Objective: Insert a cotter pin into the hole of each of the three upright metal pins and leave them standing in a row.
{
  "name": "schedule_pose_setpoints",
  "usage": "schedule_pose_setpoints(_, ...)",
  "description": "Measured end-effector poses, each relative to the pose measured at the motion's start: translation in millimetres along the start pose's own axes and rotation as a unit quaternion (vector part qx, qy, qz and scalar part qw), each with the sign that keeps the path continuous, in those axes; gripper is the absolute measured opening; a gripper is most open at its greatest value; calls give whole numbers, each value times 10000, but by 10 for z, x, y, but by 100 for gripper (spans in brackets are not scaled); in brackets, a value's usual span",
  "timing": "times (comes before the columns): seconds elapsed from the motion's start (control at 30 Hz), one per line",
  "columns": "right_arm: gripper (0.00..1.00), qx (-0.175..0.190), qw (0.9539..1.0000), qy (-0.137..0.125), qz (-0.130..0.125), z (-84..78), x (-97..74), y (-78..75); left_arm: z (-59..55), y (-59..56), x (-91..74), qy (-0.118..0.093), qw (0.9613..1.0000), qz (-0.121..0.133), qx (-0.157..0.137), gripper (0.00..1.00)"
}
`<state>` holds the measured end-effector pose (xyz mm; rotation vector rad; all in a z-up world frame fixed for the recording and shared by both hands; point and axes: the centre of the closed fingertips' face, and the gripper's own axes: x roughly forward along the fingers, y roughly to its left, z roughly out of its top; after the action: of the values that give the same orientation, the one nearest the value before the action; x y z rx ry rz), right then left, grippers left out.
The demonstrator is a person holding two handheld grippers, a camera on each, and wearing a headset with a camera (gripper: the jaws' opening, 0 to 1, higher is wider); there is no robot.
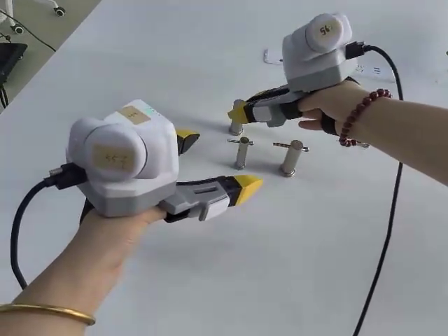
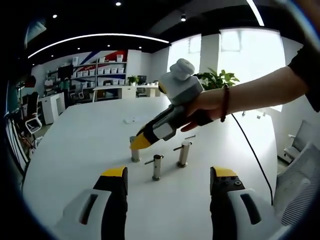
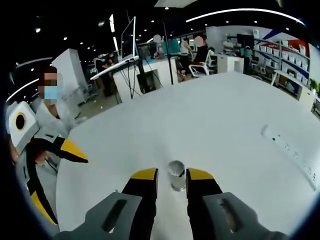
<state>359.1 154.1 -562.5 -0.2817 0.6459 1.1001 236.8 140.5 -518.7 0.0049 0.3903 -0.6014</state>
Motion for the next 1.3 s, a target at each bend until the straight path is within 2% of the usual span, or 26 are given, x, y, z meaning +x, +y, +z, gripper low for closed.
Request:
schedule_pose_setpoints(0.17,14,-59,9999,-10,-163,0,57,-70,-5,23,-3,7,10000,27,-75,65)
schedule_pose_setpoints(0.43,10,2,9998,-50,-195,4,105,-91,-13,48,1,44,9999,56,-110,65)
schedule_pose_setpoints(0.7,9,-107,9997,-68,-209,15,100,-114,-32,35,13,101,9999,22,-134,65)
schedule_pose_setpoints(1.0,8,-10,9997,-77,-250,6,85,-181,-35,31,17,127,9998,4,-119,64)
schedule_pose_setpoints(1.3,8,-93,9994,15,-337,-70,9,-232,-36,26,11,107,9999,0,-126,64)
